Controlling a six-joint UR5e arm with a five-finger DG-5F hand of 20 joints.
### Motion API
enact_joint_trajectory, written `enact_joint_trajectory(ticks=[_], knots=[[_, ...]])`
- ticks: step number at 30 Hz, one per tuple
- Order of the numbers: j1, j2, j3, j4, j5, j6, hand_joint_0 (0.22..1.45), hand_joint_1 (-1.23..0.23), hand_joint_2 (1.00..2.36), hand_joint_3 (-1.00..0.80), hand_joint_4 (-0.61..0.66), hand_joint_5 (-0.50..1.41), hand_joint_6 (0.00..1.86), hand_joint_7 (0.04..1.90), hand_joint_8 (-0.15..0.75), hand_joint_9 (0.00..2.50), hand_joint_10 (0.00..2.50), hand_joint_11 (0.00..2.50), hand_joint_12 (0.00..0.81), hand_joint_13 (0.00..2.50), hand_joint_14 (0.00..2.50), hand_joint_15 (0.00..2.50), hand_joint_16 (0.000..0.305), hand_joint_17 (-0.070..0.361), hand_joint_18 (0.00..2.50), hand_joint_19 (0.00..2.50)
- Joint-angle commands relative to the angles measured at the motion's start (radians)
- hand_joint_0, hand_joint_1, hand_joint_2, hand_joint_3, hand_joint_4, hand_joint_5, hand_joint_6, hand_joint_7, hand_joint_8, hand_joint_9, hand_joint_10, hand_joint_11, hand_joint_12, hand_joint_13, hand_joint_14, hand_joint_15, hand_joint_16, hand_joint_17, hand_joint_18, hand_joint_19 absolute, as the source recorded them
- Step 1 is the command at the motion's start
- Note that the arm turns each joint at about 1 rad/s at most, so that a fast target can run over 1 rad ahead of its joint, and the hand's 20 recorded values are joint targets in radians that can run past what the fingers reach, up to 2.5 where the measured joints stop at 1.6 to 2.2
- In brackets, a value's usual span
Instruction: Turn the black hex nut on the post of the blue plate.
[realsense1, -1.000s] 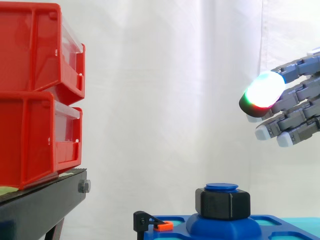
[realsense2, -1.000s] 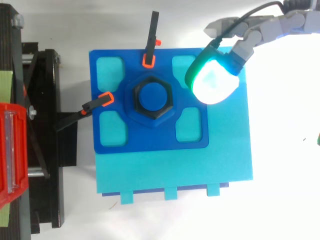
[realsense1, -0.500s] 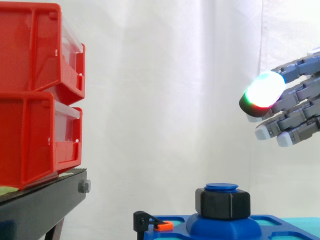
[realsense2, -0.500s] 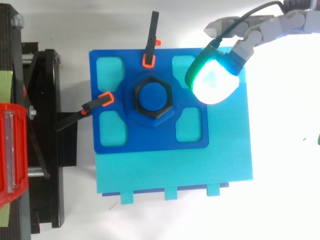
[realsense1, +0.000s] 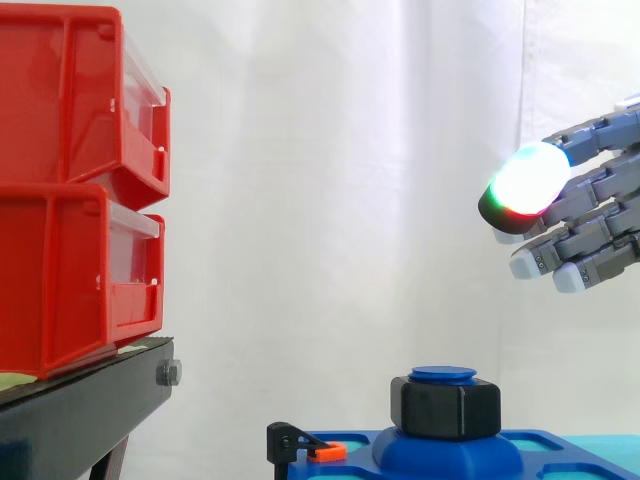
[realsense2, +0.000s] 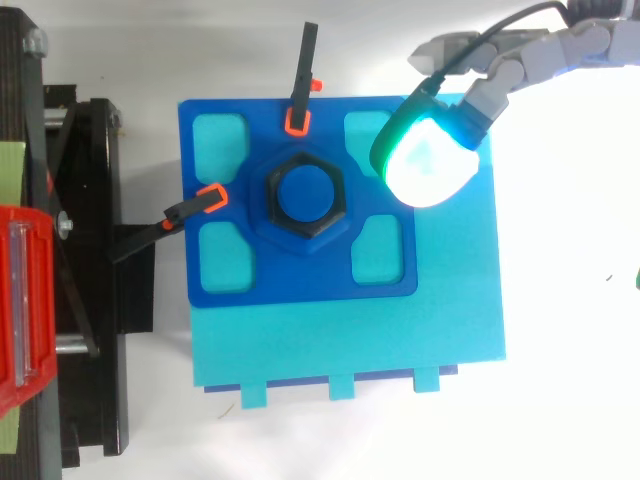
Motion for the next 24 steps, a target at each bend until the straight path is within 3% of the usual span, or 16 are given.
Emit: enact_joint_trajectory(ticks=[1,24], knots=[[0.000,0.000,0.000,0.000,0.000,0.000,0.44,-0.54,1.00,-0.50,0.07,-0.22,0.50,0.50,0.072,0.00,0.00,0.00,0.265,0.00,0.00,0.00,0.042,0.096,0.00,0.10],[0.000,-0.001,0.000,0.000,0.000,0.000,0.44,-0.54,1.00,-0.50,0.06,-0.23,0.50,0.51,0.076,0.00,0.00,0.00,0.267,0.00,0.00,0.00,0.043,0.096,0.00,0.11]])
